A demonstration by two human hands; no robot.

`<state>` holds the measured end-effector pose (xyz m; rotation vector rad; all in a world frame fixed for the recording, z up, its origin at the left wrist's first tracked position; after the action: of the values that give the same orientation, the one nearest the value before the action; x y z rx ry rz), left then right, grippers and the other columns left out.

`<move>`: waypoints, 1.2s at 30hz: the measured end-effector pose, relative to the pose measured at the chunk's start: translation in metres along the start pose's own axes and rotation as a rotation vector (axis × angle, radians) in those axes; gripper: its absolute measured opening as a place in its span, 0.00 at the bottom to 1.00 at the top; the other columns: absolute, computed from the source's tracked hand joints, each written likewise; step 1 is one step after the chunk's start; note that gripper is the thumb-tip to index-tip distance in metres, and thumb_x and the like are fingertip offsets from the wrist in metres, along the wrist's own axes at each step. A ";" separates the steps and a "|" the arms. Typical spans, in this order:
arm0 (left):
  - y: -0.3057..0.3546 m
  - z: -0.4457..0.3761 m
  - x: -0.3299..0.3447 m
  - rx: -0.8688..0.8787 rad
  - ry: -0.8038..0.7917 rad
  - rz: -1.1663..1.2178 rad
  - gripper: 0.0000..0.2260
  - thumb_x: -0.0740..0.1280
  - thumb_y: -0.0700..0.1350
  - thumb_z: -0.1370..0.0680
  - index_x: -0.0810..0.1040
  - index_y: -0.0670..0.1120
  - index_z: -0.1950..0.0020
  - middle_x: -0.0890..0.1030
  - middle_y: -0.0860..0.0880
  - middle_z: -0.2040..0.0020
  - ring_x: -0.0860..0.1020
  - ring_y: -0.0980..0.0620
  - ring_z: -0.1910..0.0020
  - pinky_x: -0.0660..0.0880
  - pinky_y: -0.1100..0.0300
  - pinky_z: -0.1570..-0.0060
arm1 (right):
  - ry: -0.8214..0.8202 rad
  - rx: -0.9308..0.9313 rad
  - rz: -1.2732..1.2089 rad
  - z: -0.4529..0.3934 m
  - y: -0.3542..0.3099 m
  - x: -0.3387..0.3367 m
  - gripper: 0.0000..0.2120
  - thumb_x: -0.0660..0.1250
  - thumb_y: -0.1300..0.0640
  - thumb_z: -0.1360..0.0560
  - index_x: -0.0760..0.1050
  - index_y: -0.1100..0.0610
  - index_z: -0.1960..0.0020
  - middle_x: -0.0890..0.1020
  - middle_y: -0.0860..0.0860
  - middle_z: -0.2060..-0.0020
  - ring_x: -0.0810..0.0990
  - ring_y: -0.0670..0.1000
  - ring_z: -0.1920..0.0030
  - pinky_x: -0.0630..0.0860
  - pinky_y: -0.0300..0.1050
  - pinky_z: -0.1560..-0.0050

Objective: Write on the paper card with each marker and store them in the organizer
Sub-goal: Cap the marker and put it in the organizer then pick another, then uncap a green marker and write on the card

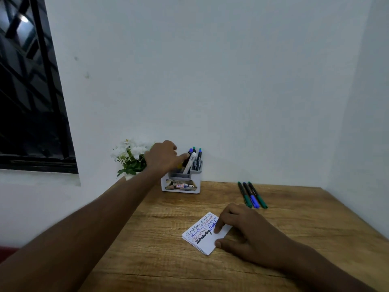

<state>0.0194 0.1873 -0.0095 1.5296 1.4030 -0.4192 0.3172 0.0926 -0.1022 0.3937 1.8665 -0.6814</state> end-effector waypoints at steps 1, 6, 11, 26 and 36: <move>0.001 0.007 -0.009 0.019 0.034 0.000 0.31 0.69 0.72 0.26 0.81 0.52 0.32 0.86 0.54 0.41 0.82 0.48 0.38 0.79 0.44 0.39 | 0.002 -0.003 0.002 0.000 0.000 0.000 0.19 0.66 0.31 0.23 0.79 0.40 0.38 0.76 0.35 0.41 0.74 0.39 0.39 0.76 0.38 0.44; 0.012 0.083 -0.033 0.460 0.134 0.170 0.10 0.74 0.57 0.21 0.81 0.58 0.43 0.83 0.60 0.47 0.79 0.57 0.47 0.79 0.51 0.49 | 0.028 -0.028 0.014 -0.001 -0.001 -0.001 0.17 0.68 0.34 0.22 0.80 0.42 0.39 0.77 0.38 0.43 0.74 0.40 0.42 0.71 0.33 0.47; -0.006 0.158 0.006 0.871 -0.464 0.097 0.11 0.67 0.60 0.17 0.78 0.64 0.35 0.77 0.67 0.38 0.74 0.67 0.38 0.75 0.61 0.40 | 0.037 -0.028 -0.018 -0.001 -0.002 -0.002 0.16 0.69 0.36 0.22 0.82 0.44 0.40 0.79 0.40 0.44 0.77 0.41 0.45 0.77 0.42 0.47; -0.023 0.156 0.021 0.878 -0.491 0.248 0.11 0.67 0.57 0.16 0.79 0.61 0.33 0.79 0.65 0.36 0.76 0.63 0.35 0.76 0.55 0.38 | 0.059 0.349 0.163 -0.024 0.067 -0.007 0.25 0.61 0.47 0.14 0.67 0.53 0.18 0.72 0.55 0.20 0.72 0.56 0.23 0.68 0.49 0.25; -0.020 0.159 0.015 0.859 -0.496 0.233 0.11 0.67 0.57 0.15 0.79 0.61 0.33 0.79 0.65 0.35 0.76 0.61 0.34 0.76 0.53 0.37 | 0.082 0.165 0.174 -0.023 0.052 -0.015 0.20 0.64 0.50 0.17 0.76 0.55 0.27 0.84 0.54 0.38 0.82 0.56 0.41 0.76 0.51 0.41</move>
<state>0.0614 0.0632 -0.1028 2.0310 0.6467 -1.2660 0.3349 0.1484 -0.0959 0.6918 1.8331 -0.7116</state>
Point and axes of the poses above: each hand's wrist, its own z-axis away from the middle knuckle, its own x-axis out of the palm, y = z × x, the point moved 2 cm from there along -z, towards the middle knuckle
